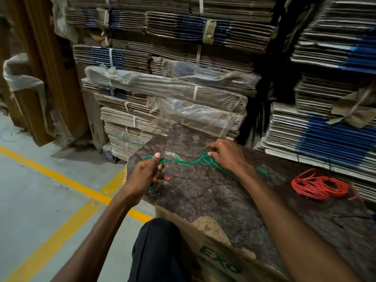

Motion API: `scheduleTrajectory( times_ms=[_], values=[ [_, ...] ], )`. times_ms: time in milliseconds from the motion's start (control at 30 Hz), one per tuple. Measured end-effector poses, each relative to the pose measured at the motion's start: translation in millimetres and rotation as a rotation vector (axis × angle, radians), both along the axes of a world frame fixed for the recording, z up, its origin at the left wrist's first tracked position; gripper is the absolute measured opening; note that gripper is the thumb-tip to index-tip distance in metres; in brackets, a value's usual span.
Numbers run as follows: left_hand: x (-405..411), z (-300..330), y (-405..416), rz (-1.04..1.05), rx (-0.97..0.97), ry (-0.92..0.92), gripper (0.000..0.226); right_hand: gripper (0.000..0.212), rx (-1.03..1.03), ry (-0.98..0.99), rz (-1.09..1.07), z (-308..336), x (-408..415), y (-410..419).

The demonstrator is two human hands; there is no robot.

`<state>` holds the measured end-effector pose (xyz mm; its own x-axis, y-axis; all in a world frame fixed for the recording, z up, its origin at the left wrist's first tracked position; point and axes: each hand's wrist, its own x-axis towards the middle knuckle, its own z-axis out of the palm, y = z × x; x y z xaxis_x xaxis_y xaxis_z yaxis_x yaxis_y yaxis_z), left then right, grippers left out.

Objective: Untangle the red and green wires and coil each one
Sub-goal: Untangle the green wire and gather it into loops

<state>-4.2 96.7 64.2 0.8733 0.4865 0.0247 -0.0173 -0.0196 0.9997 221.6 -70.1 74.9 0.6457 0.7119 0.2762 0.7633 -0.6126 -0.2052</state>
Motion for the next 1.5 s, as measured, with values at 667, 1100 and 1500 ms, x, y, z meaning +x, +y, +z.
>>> scheduleTrajectory(
  times_ms=[667,1100,1500],
  values=[
    [5.0,-8.9,9.9,0.105,-0.128,-0.001,0.045,0.008,0.391,0.082,-0.228,-18.3,10.9,-68.5],
    [12.5,-14.2,-4.5,0.129,-0.167,0.001,0.045,0.017,0.316,0.31,-0.364,-29.6,29.5,-92.6],
    [17.3,-11.8,-7.7,0.015,0.045,0.092,0.046,0.023,0.271,0.156,-0.141,0.8,0.7,-52.1]
  ],
)
